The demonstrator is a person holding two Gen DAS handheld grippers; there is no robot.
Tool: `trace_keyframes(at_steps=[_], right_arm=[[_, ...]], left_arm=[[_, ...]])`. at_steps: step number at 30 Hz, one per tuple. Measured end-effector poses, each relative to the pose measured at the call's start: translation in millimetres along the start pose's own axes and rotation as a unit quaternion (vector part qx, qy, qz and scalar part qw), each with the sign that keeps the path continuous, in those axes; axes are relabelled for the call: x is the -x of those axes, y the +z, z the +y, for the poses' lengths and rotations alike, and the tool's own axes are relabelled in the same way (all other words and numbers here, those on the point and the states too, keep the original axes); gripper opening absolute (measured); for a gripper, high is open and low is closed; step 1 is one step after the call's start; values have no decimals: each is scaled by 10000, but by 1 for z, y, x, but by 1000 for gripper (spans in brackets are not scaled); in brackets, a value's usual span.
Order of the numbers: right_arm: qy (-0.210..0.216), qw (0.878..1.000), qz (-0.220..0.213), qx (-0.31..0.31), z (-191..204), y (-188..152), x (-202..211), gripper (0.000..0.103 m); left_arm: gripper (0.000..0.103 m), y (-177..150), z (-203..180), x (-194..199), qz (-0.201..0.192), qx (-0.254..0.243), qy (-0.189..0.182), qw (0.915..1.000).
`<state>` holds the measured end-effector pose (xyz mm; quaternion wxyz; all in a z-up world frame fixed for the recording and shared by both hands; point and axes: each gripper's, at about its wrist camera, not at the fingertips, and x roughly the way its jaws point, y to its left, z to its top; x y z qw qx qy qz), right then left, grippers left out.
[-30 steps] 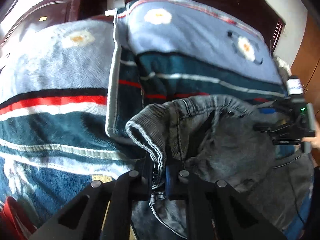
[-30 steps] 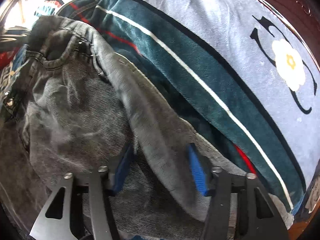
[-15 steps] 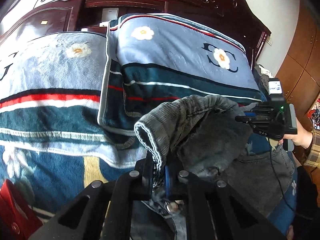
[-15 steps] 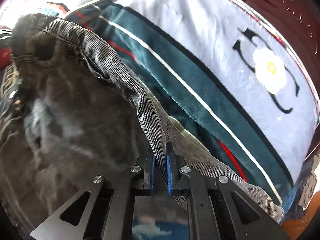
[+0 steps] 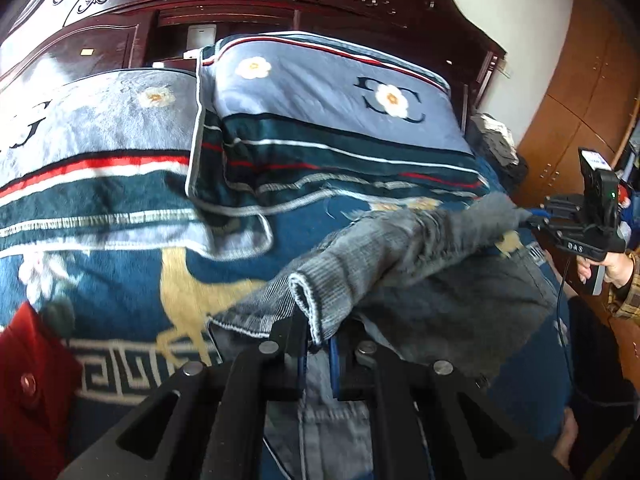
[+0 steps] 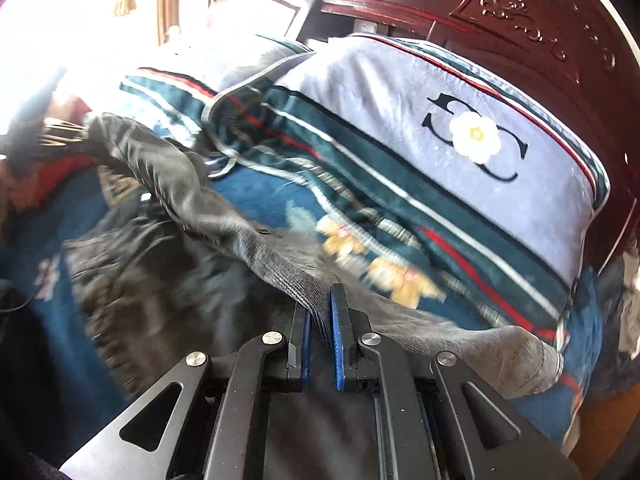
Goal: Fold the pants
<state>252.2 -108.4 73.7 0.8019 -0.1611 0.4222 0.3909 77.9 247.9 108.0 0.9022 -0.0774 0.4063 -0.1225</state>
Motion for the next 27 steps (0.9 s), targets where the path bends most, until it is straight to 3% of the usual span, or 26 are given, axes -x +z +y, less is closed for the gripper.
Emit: trace_keyframes(at_steps=[3, 5, 9, 11, 15, 19, 22, 23, 27], right_arm=[[237, 9997, 59, -80, 24, -27, 18, 8], [290, 9993, 228, -5, 43, -49, 22, 8], [421, 9955, 841, 138, 78, -93, -13, 8], [430, 9928, 1099, 213, 90, -109, -35, 8], [376, 9913, 1248, 185, 97, -128, -57, 9], [400, 9909, 1277, 114, 92, -122, -60, 14], [425, 9923, 1142, -200, 81, -118, -48, 41], [461, 9929, 1042, -345, 77, -118, -42, 45], [560, 9899, 635, -1139, 45, -126, -10, 45]], left_arm=[[10, -16, -5, 8, 73, -125, -24, 9999], [10, -34, -7, 1, 387, -251, 60, 9989], [11, -79, -7, -37, 1298, -450, 341, 9899], [11, -91, -9, -46, 1413, -488, 457, 9877], [20, -94, -6, -44, 1341, -182, 528, 9894], [51, -95, 0, -35, 1506, -158, 998, 9834], [54, -89, 3, -11, 1249, -1, 1242, 9844], [55, -88, 2, -2, 1112, 36, 1304, 9852], [58, -80, -19, 29, 619, -96, 1516, 9865]])
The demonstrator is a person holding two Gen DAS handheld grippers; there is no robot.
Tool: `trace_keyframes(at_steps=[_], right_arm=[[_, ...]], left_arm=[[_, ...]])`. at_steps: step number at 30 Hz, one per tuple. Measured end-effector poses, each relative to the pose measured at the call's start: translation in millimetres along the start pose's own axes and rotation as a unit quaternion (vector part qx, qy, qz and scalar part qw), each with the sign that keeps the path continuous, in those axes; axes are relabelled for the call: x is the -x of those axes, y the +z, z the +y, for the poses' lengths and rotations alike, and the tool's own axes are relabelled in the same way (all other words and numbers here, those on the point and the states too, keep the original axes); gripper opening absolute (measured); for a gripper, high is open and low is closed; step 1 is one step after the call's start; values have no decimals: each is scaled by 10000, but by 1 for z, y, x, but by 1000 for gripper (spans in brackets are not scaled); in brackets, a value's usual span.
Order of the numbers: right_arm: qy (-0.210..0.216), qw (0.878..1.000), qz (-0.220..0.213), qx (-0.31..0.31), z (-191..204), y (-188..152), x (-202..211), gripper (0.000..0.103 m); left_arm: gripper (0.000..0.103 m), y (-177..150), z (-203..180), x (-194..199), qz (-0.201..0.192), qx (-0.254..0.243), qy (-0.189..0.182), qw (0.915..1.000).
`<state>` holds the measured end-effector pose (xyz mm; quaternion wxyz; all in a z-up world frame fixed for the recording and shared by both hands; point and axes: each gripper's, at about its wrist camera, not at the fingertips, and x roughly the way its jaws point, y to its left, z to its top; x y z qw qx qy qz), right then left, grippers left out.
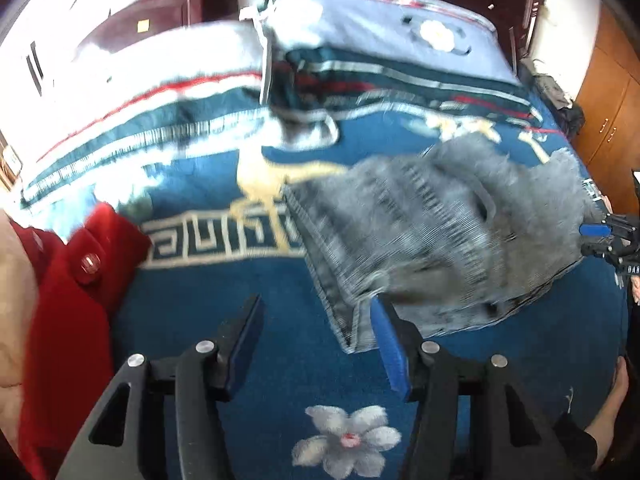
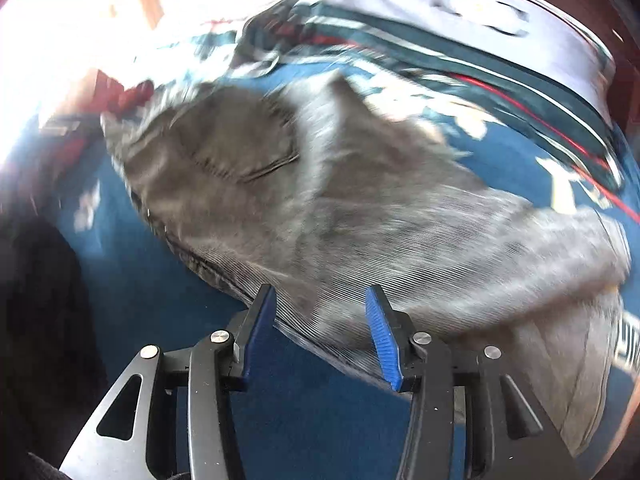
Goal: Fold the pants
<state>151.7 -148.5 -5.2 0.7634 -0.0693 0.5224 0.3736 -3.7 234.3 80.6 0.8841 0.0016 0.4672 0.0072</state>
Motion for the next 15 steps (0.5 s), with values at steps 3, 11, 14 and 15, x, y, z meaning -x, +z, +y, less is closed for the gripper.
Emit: trace_keyframes(at_steps=[3, 11, 14, 15], right_arm=[[-64, 9984, -203, -531, -28, -13, 22, 46], [-447, 9805, -530, -1840, -118, -50, 67, 47], [-517, 9707, -641, -2257, -151, -56, 75, 50], [-543, 9668, -697, -2399, -163, -57, 77, 50]], left_arm=[[60, 13, -30, 14, -282, -226, -89, 9993], [62, 47, -172, -10, -342, -1002, -1102, 9883], [62, 60, -237, -33, -257, -1359, -1351, 9811], [62, 66, -262, -40, -242, -1484, -1440, 9781]])
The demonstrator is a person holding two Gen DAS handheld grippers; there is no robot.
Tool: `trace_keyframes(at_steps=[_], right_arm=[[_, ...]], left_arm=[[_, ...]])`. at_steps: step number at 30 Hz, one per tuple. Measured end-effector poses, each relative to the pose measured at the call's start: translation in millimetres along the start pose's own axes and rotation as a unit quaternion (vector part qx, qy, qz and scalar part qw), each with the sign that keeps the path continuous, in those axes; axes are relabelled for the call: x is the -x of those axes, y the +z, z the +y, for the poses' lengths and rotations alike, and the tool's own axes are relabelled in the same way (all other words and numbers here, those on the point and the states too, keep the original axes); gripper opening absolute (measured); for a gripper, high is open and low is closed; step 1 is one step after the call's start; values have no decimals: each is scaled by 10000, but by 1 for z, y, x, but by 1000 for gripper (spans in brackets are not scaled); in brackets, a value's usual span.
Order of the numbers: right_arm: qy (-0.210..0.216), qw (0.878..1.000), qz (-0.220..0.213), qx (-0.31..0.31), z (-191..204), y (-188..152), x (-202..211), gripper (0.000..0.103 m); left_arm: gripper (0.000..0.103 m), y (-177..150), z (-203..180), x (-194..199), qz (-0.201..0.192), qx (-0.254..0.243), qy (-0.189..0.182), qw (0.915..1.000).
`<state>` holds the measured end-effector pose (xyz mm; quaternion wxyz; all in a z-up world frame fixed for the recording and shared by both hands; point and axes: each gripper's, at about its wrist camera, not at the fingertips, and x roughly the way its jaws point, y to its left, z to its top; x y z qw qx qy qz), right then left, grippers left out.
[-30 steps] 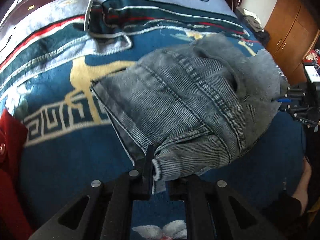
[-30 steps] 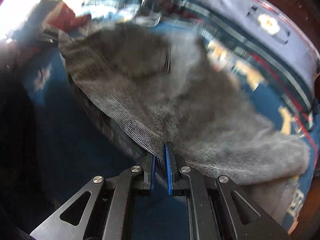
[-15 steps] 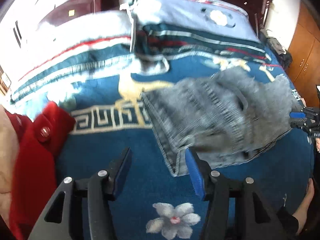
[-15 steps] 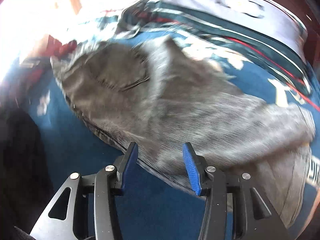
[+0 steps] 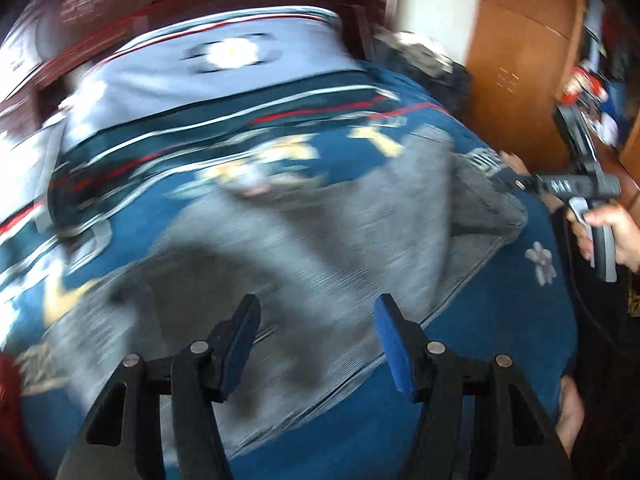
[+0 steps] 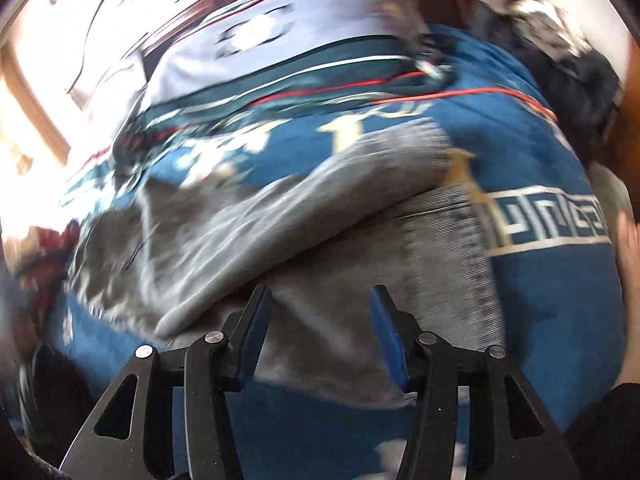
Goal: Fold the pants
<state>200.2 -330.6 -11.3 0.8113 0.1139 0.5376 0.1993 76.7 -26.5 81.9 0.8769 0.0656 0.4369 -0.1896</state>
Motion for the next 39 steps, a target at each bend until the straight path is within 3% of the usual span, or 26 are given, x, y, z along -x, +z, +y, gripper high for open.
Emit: trace_keyframes(at_steps=[8, 12, 14, 15, 16, 18, 20, 21, 23, 25, 28, 31, 39], right_arm=[[-43, 9937, -423, -1038, -56, 3, -3, 50], [-230, 9941, -304, -1018, -61, 2, -7, 50], [-165, 9938, -392, -1030, -61, 5, -5, 50], [-110, 9937, -417, -1034, -62, 7, -4, 50], [-75, 9937, -417, -1033, -63, 7, -5, 50], [32, 9942, -359, -1008, -63, 9, -7, 50], [131, 9946, -305, -980, -61, 13, -11, 50], [194, 9949, -284, -947, -60, 17, -13, 50], [271, 9959, -280, -819, -55, 24, -17, 50], [332, 9970, -254, -644, -49, 31, -23, 50], [578, 9969, -176, -500, -42, 38, -35, 51], [938, 9942, 21, -533, -36, 43, -50, 51], [1847, 9630, 317, -1938, -42, 7, -52, 53]], left_arm=[[62, 94, -122, -90, 183, -966, -487, 9940], [62, 117, -159, -149, 828, -1379, -320, 9865], [38, 113, -166, -174, 1219, -1630, -11, 9791], [22, 113, -163, -179, 1322, -1596, 6, 9783], [18, 116, -153, -180, 1321, -1305, -142, 9825], [10, 125, -119, -172, 1222, -296, -843, 9885], [10, 127, -72, -164, 1088, 955, -1636, 9759], [10, 125, -49, -160, 997, 1446, -1849, 9669], [10, 121, -18, -154, 905, 1884, -1842, 9604], [10, 116, 2, -149, 849, 2042, -1617, 9617], [10, 105, 30, -141, 771, 2384, -1640, 9541], [10, 100, 34, -140, 771, 2340, -1613, 9557], [11, 106, 14, -133, 664, 1957, -1500, 9668]])
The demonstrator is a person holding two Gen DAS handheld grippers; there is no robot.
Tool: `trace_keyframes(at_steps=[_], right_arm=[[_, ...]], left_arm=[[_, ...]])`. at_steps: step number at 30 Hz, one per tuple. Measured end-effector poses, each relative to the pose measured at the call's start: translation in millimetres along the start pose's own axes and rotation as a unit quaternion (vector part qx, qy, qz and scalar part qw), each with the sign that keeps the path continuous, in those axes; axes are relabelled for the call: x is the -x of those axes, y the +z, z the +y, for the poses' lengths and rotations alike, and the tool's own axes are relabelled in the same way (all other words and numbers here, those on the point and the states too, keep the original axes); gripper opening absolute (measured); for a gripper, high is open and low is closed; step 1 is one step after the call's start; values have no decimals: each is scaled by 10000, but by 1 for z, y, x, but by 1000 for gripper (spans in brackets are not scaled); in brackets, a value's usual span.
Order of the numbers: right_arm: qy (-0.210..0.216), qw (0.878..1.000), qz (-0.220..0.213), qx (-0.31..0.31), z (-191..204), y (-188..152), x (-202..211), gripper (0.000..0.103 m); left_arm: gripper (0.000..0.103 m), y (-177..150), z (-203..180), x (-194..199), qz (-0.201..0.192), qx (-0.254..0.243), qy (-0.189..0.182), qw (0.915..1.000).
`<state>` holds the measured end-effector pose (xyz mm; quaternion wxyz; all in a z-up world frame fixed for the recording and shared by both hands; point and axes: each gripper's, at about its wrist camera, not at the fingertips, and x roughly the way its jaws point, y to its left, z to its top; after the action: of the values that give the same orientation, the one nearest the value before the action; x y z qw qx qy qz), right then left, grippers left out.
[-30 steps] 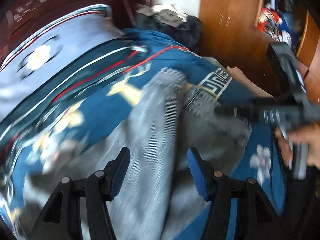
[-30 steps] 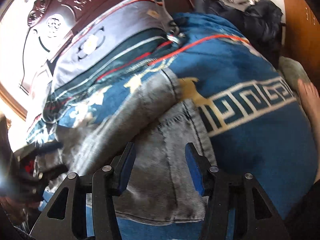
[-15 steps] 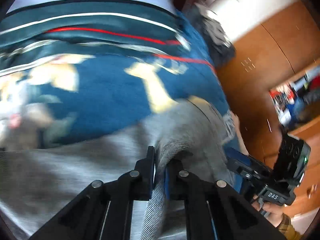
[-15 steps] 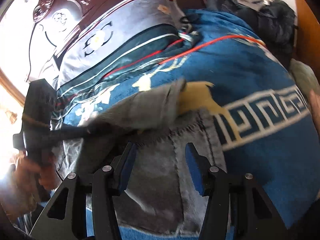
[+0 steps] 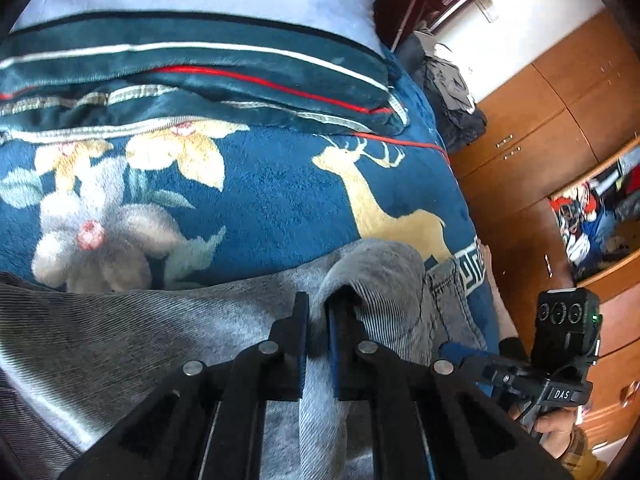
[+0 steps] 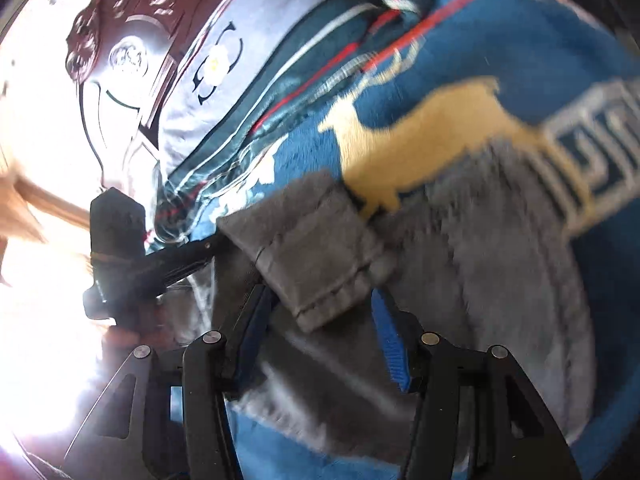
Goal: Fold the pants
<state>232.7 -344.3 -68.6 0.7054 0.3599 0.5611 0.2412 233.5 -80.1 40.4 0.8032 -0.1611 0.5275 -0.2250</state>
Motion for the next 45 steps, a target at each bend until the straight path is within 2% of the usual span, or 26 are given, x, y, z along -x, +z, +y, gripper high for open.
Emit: trace_keyframes(at_steps=[2, 6, 7, 8, 9, 10, 12, 14, 17, 19, 22, 25, 27, 28, 29, 30, 31, 36, 39, 41, 42, 43, 44, 45], right_arm=[[192, 9995, 136, -208, -1, -5, -9, 53], [118, 9998, 135, -6, 12, -1, -31, 53], [79, 9999, 109, -2, 13, 1, -34, 49], [17, 10000, 50, -23, 14, 4, -38, 29], [-50, 10000, -32, -5, 16, 6, -40, 18], [-90, 9999, -110, 34, 19, 8, -39, 13], [-26, 9978, -530, 396, 39, 13, -22, 12], [-134, 9931, -892, 756, 60, 24, -4, 12], [-227, 9893, -1129, 901, 76, 51, 11, 12], [-322, 9887, -1212, 825, 79, 77, 14, 12], [-544, 9882, -1139, 866, 86, 102, 3, 12], [-577, 9904, -994, 767, 87, 114, -10, 12], [-438, 9931, -872, 645, 90, 117, -12, 12], [-366, 9940, -825, 618, 90, 116, -9, 12], [-315, 9948, -755, 606, 92, 114, -5, 12], [-303, 9955, -679, 592, 93, 111, 2, 12], [-285, 9959, -631, 585, 96, 110, 7, 12], [-89, 9976, -354, 590, 97, 85, 61, 12], [-117, 9993, -161, 322, 83, 75, 86, 13], [-502, 9985, 115, 194, 67, 77, 88, 19], [-934, 9953, 245, 103, 53, 80, 82, 26], [-1298, 9912, 253, 40, 44, 81, 79, 40], [-1974, 9801, 224, -38, 30, 80, 74, 43], [-2440, 9694, 252, -73, 18, 77, 69, 43]], left_arm=[[11, -2, -3, 2, -17, -95, 69, 9999], [11, -10, -4, 9, -9, -149, 133, 9998], [11, -14, -6, 11, -9, -179, 150, 9997], [11, -17, -7, 15, -22, -210, 159, 9997], [11, -20, -10, 19, -52, -251, 145, 9996], [11, -23, -14, 23, -82, -322, 132, 9994], [11, -36, -27, 36, -169, -725, 221, 9970], [14, -48, -37, 43, -139, -1106, 230, 9935], [26, -65, -51, 44, -1, -1533, 294, 9877], [34, -75, -60, 39, 95, -1772, 374, 9834], [37, -85, -67, 28, 148, -2012, 469, 9783], [38, -86, -69, 17, 102, -2120, 651, 9750], [38, -85, -66, 12, 62, -2157, 851, 9727], [36, -84, -63, 11, 70, -2115, 824, 9739], [31, -82, -59, 12, 68, -2036, 772, 9760], [15, -81, -55, 14, 70, -1965, 635, 9784], [12, -82, -51, 18, 67, -1936, 542, 9796], [10, -93, -51, 41, 19, -2172, 180, 9760], [10, -95, -56, 48, 149, -2372, -51, 9713], [10, -93, -59, 43, 327, -2399, -34, 9702], [10, -92, -59, 38, 396, -2391, 33, 9702], [10, -91, -59, 33, 475, -2365, 76, 9704], [10, -91, -60, 29, 525, -2331, 136, 9709], [10, -92, -60, 25, 558, -2307, 182, 9713]])
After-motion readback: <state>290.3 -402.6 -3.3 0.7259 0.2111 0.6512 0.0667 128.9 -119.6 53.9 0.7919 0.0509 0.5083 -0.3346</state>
